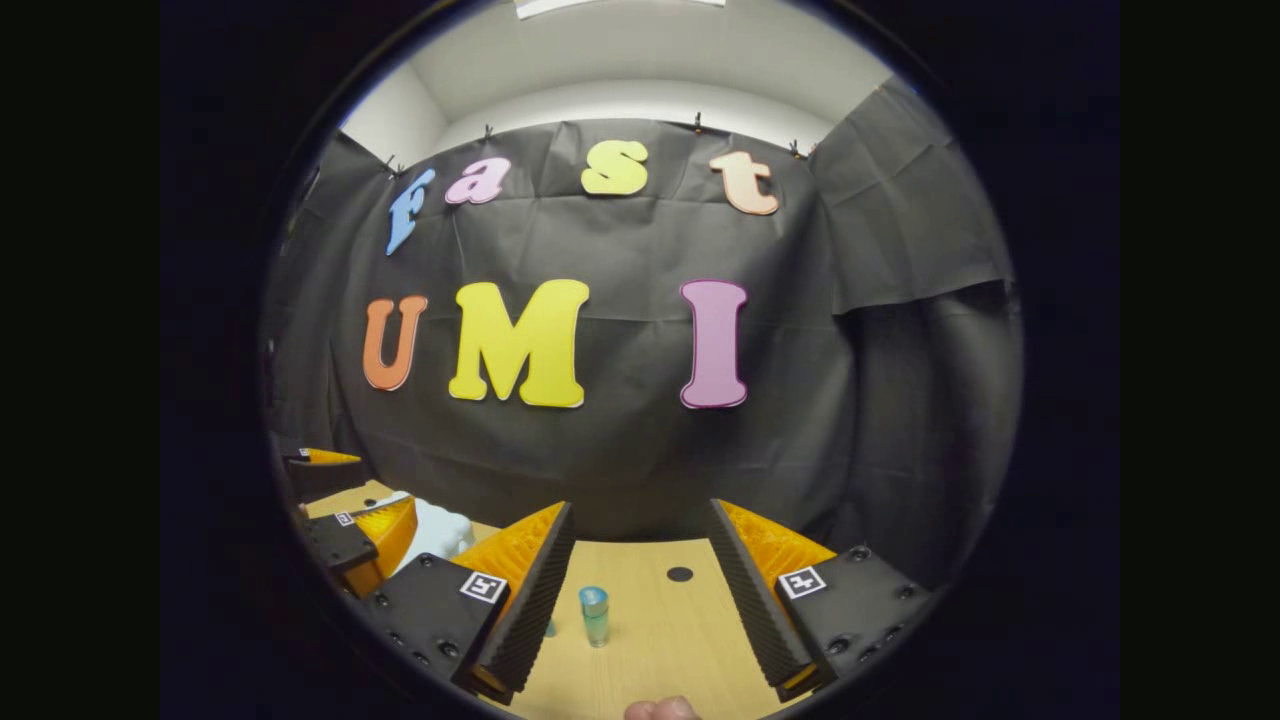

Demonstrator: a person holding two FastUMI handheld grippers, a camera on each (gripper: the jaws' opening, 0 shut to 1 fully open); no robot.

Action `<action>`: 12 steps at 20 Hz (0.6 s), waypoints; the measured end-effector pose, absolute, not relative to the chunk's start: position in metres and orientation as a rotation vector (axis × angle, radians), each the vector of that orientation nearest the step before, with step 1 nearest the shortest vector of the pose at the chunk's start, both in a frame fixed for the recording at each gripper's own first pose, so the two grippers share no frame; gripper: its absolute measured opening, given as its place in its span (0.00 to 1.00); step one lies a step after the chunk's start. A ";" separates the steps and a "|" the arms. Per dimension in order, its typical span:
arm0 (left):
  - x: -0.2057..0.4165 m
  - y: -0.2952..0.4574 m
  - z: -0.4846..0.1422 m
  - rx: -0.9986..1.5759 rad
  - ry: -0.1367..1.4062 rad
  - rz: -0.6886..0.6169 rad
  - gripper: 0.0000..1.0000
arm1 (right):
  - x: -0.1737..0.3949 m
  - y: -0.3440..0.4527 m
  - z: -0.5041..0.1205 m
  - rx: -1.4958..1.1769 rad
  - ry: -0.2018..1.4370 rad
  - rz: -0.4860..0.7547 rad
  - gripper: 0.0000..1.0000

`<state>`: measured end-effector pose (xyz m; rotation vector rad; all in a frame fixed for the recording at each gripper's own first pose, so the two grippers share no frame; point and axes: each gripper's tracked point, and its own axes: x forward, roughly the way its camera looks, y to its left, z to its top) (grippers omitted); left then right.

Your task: First open the suitcase, pack the skin care products into it, and then close the suitcase.

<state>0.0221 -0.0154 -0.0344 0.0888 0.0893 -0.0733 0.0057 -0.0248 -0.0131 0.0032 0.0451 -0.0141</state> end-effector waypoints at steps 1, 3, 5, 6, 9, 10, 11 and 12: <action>0.026 -0.015 -0.043 0.111 0.108 -0.088 0.99 | 0.005 -0.028 -0.016 -0.003 0.050 -0.015 0.80; 0.035 -0.008 -0.055 0.151 0.137 -0.100 0.99 | 0.007 -0.037 -0.021 -0.015 0.060 -0.022 0.80; 0.044 -0.006 -0.076 0.217 0.187 -0.136 0.98 | 0.009 -0.049 -0.029 -0.018 0.076 -0.040 0.80; 0.048 -0.007 -0.090 0.267 0.225 -0.163 0.98 | 0.010 -0.054 -0.032 -0.015 0.085 -0.050 0.80; 0.053 -0.012 -0.139 0.437 0.345 -0.247 0.98 | 0.012 -0.069 -0.045 -0.012 0.114 -0.074 0.80; 0.057 -0.012 -0.159 0.498 0.400 -0.268 0.99 | 0.013 -0.075 -0.049 -0.019 0.124 -0.085 0.80; 0.062 -0.014 -0.179 0.562 0.446 -0.293 0.98 | 0.014 -0.080 -0.052 -0.027 0.132 -0.095 0.80; 0.066 -0.010 -0.196 0.634 0.499 -0.308 0.98 | 0.014 -0.084 -0.054 -0.030 0.138 -0.103 0.80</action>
